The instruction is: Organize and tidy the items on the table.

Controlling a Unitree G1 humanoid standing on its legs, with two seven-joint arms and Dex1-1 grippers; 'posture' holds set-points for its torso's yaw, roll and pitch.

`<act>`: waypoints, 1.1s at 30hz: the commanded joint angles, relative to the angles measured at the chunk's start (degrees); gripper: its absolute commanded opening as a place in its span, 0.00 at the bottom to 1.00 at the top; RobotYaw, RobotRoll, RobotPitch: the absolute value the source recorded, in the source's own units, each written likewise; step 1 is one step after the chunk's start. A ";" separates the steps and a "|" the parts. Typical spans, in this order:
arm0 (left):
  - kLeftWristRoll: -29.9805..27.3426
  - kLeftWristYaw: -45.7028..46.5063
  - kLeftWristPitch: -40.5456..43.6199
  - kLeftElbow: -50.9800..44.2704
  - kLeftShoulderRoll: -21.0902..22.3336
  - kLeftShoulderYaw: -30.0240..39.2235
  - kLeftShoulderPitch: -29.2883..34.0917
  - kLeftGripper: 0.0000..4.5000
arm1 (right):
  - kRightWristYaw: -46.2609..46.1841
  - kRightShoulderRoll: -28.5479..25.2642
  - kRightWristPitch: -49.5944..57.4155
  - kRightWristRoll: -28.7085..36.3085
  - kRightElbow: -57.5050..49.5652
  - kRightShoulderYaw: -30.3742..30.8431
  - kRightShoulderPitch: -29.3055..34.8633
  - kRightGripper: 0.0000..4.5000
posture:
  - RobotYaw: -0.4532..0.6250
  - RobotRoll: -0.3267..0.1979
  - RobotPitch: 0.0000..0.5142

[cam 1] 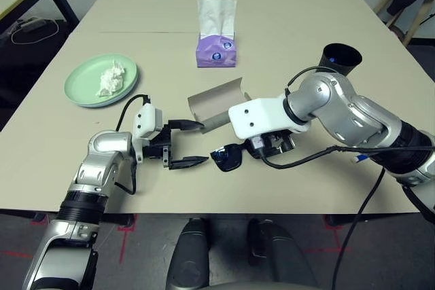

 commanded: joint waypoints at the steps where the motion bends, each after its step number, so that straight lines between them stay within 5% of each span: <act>1: 0.55 -0.12 -0.19 -0.72 0.30 -0.56 0.64 1.00 | 0.80 1.15 2.07 -2.07 0.01 1.43 -0.66 1.00 | 0.60 0.62 0.33; 33: -1.66 -2.37 -2.19 -0.92 -0.29 -0.10 -0.41 1.00 | -0.26 6.21 -3.11 -7.34 8.44 0.46 2.43 1.00 | 0.60 0.62 0.31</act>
